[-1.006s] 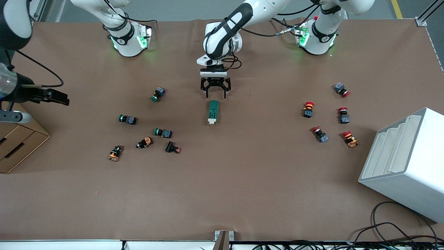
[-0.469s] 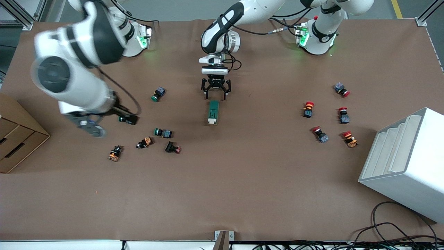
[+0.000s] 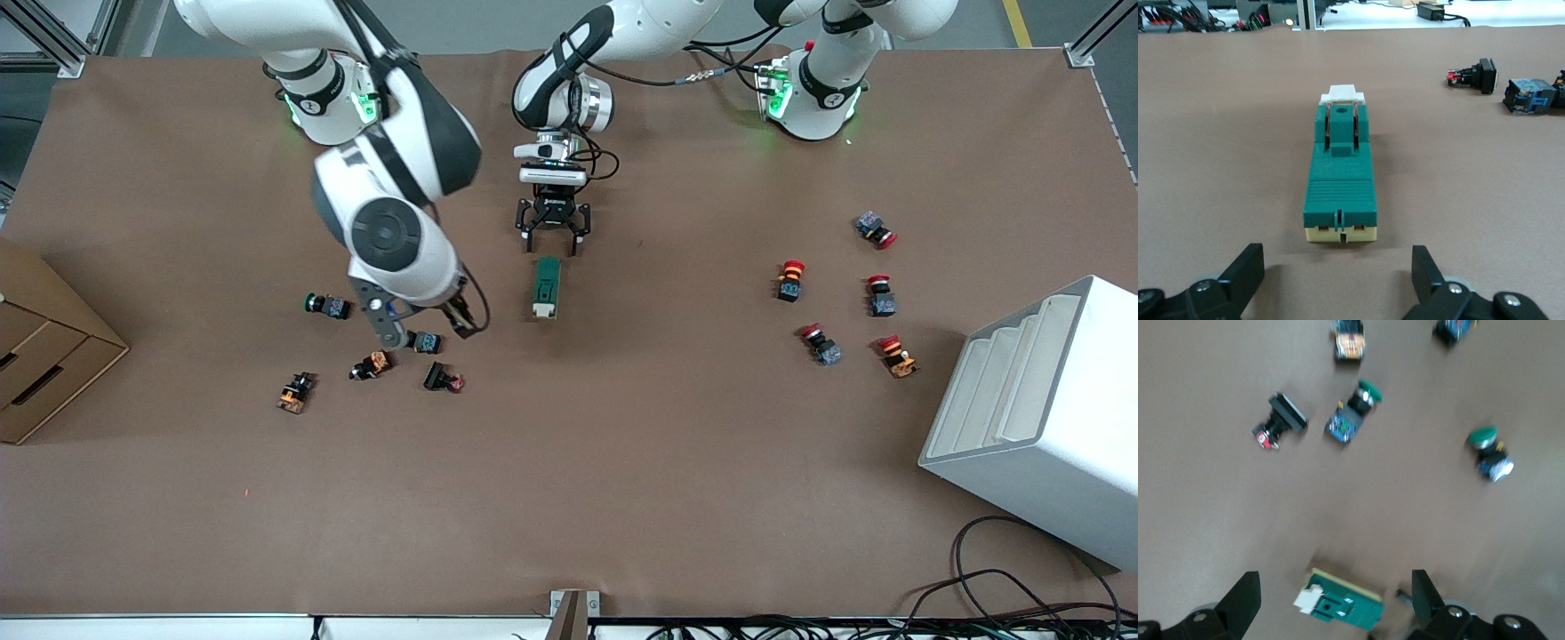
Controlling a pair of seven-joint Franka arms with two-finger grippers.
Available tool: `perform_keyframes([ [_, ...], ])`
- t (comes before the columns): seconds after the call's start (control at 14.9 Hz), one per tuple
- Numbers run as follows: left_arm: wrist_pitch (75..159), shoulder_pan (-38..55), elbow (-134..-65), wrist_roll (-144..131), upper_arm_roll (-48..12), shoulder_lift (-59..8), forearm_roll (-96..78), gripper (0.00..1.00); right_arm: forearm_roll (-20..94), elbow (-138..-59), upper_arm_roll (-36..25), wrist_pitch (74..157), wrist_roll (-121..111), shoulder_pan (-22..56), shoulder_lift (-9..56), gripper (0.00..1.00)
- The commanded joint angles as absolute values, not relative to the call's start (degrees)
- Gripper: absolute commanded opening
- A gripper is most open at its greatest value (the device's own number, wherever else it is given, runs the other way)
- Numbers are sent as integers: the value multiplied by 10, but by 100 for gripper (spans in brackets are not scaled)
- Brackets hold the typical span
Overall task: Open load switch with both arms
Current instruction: 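Reach the right gripper to the switch handle while the left gripper hovers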
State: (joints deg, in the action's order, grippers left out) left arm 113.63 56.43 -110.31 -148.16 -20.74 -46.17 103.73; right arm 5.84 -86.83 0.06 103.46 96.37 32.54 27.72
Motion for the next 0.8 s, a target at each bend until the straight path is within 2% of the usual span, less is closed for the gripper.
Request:
perform_keyframes([
  [0.0,1109,576,-1095,-1497,-205,-487,1049,98,99,-858,-5,1075,1064,351,327,100],
  [0.27,1100,579,-1086,-1508,-204,-499,1051,98,103,-854,-5,1132,1164,376,385,100],
  [0.74,1055,599,-1086,-1579,-205,-518,1049,98,122,-854,-5,1179,1222,407,427,100],
])
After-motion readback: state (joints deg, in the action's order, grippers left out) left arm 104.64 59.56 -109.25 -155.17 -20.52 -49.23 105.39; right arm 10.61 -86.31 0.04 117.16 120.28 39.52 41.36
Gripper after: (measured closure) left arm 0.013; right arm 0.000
